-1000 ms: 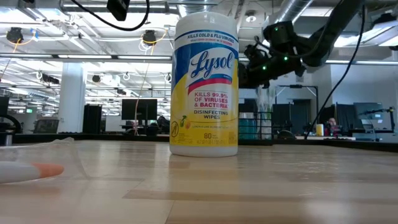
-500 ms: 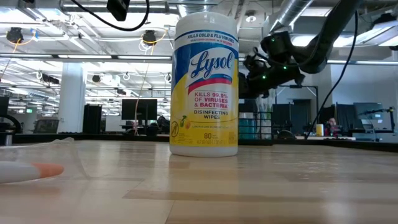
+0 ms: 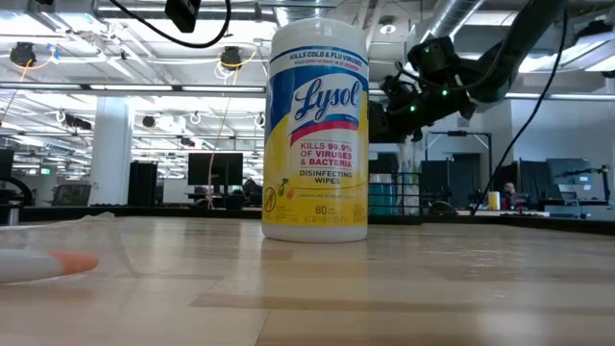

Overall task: Pick & Place toothbrushing station
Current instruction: Put the blue toothbrush into the black mesh organizer, then put the orange toothbrush into the black mesh organizer

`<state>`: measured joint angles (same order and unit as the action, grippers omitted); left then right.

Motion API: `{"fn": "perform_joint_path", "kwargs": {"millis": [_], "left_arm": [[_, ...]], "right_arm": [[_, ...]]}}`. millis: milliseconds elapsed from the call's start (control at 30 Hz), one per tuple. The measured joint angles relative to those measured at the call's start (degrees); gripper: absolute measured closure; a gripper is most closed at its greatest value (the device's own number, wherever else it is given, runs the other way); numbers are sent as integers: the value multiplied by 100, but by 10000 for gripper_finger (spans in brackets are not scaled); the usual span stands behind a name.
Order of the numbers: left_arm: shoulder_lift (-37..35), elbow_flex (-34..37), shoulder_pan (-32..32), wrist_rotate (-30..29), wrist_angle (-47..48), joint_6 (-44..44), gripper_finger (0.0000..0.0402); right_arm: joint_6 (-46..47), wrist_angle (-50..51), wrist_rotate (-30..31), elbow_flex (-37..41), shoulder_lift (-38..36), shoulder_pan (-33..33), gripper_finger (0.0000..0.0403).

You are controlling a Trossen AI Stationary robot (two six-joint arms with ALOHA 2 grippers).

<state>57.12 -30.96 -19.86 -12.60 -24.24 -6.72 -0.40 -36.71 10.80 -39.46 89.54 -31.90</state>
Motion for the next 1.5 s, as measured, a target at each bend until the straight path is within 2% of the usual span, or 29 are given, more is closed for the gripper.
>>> {"fn": "perform_joint_path", "kwargs": {"millis": [367, 667, 967, 1133, 1300, 1500], "left_arm": [[0, 0, 0, 0, 11, -21, 400], [-2, 0, -89, 19, 748, -789, 400], [-2, 0, -583, 458, 1643, -2367, 400], [39, 0, -1104, 415, 1915, -3261, 400], [431, 0, -1446, 299, 1905, -4198, 400], [1171, 0, -1761, 591, 1922, -5440, 400]], "right_arm": [[-155, 851, 2, 0, -985, 46, 211], [-173, 1449, 1, 0, -1775, 587, 207], [-165, 2085, 1, 0, -2058, 1320, 223], [-155, 2143, -1, 0, -2060, 1736, 235], [-122, 2124, 0, 0, -2060, 2009, 247], [-107, 2166, 0, 0, -2060, 2200, 264]]}}
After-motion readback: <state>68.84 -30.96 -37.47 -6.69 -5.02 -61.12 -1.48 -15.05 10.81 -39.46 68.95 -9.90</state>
